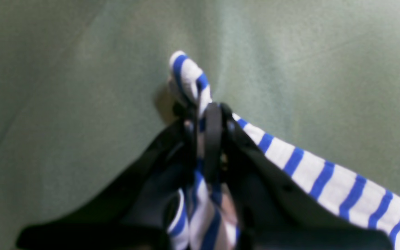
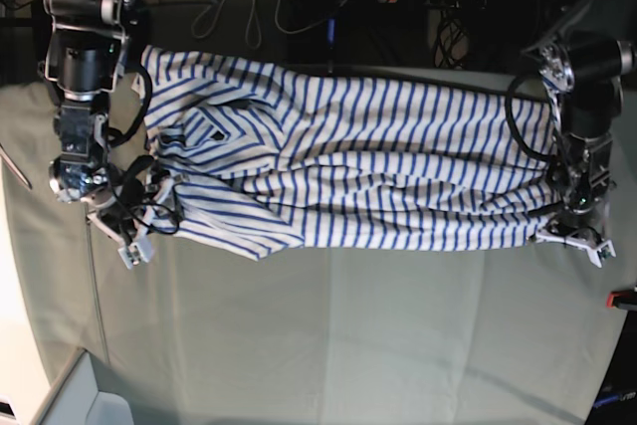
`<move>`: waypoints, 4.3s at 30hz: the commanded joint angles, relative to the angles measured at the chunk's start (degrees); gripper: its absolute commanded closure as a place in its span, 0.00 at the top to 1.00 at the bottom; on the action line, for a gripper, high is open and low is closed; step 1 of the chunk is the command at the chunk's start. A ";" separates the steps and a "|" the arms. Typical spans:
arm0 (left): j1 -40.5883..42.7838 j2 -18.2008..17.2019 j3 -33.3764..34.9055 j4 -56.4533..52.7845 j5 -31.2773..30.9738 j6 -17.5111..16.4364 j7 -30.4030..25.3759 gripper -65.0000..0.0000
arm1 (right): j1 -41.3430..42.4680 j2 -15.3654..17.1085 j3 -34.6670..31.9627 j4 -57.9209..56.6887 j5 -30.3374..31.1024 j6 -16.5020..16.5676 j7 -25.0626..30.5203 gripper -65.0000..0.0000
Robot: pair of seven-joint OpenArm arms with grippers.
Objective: Layout the t-shirt on the table in an organized manner, then fold the t-shirt properly
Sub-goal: 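Pull the grasped shirt edge outward with both grippers to smooth it, then hold both ends of the striped strip and pull them apart to straighten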
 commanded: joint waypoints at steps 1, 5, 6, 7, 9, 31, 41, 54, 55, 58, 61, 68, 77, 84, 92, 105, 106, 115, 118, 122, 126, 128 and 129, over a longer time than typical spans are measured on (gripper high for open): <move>-1.57 -1.23 -0.08 0.90 0.05 0.40 -1.38 0.00 | 1.92 0.42 0.15 0.79 0.48 0.84 0.76 0.51; -1.48 -1.23 0.01 0.90 0.14 0.40 -1.38 0.00 | 2.45 0.51 0.24 0.71 0.48 0.84 0.84 0.43; -1.48 -1.23 0.01 0.90 0.14 0.40 -1.38 0.00 | 2.71 0.60 0.24 0.88 0.48 0.84 0.84 0.38; -1.48 -1.23 0.01 0.90 0.14 0.40 -1.38 0.00 | 3.59 0.60 0.15 0.79 0.48 0.84 1.11 0.33; -1.48 -1.23 0.01 0.90 0.32 0.40 -1.38 0.00 | 4.12 0.60 0.15 0.79 0.48 0.84 1.46 0.19; 0.19 -1.23 -0.43 9.96 0.05 0.49 -1.03 0.00 | 1.39 -2.92 0.41 26.73 0.75 0.84 1.55 0.00; 3.00 -0.79 -0.25 23.85 -0.03 0.49 -1.03 0.00 | 6.84 -4.50 0.15 26.55 0.75 0.84 1.55 0.00; 3.09 -0.79 -0.43 23.23 -0.03 0.49 -1.03 0.00 | 8.86 -5.29 0.06 26.02 0.75 0.84 1.55 0.00; 3.09 -0.79 -0.43 23.23 -0.03 0.49 -1.03 0.00 | 7.72 -5.29 0.06 27.26 0.75 0.84 1.55 0.00; 3.62 -1.06 -0.43 23.23 -0.03 0.49 -1.03 0.00 | 3.33 -5.82 0.06 31.83 0.75 0.84 1.55 0.00; 4.94 -1.15 -0.43 23.58 -0.03 0.49 -1.47 0.00 | -2.56 -7.58 0.32 37.19 0.75 0.84 1.55 0.00; 7.57 -1.23 -0.52 23.50 -0.03 0.49 -1.64 0.00 | -16.45 -10.66 0.15 47.21 0.75 0.84 1.55 0.00; 10.03 -1.32 -0.61 24.02 -0.03 0.49 -1.73 0.00 | -31.22 -13.47 -0.99 55.91 0.75 0.84 1.46 0.00; 14.25 0.17 -4.03 29.56 -0.03 0.49 -6.30 0.00 | -31.66 -13.21 3.75 52.31 0.75 0.84 1.55 0.00; 22.87 2.72 -4.21 39.14 -0.03 0.49 -14.21 0.00 | -33.25 -13.29 3.31 51.43 0.75 0.84 1.55 0.00; 30.61 2.63 -4.12 39.23 -0.12 0.32 -23.27 0.00 | -37.64 -13.12 3.84 51.52 0.75 0.84 5.59 0.00; 31.13 2.63 -4.12 39.32 -0.12 0.32 -23.27 0.00 | -38.61 -13.12 3.84 51.52 0.75 0.84 7.53 0.00; 31.57 2.72 -4.12 38.71 -0.12 -10.76 -23.00 0.00 | -40.98 -13.03 6.65 45.54 0.75 0.84 16.14 0.00; 31.66 2.37 -4.12 37.74 -0.03 -10.85 -23.00 0.00 | -40.89 -13.03 9.20 43.26 0.75 0.84 18.69 0.00; 31.22 0.08 -4.12 34.57 -0.03 -10.85 -23.09 0.00 | -40.81 -11.98 11.23 41.58 0.75 0.84 20.54 0.00; 31.05 -0.62 -1.93 34.22 -0.03 -10.85 -23.00 0.00 | -41.07 -11.71 11.05 40.44 0.75 0.84 20.54 0.00; 31.13 -1.50 -0.08 34.31 -0.03 -10.85 -23.09 0.00 | -40.89 -11.80 11.05 39.65 0.75 0.84 20.54 0.00; 31.22 -1.67 0.36 34.40 -0.03 -10.85 -23.09 0.00 | -40.72 -11.80 11.14 39.21 0.75 0.84 20.54 0.00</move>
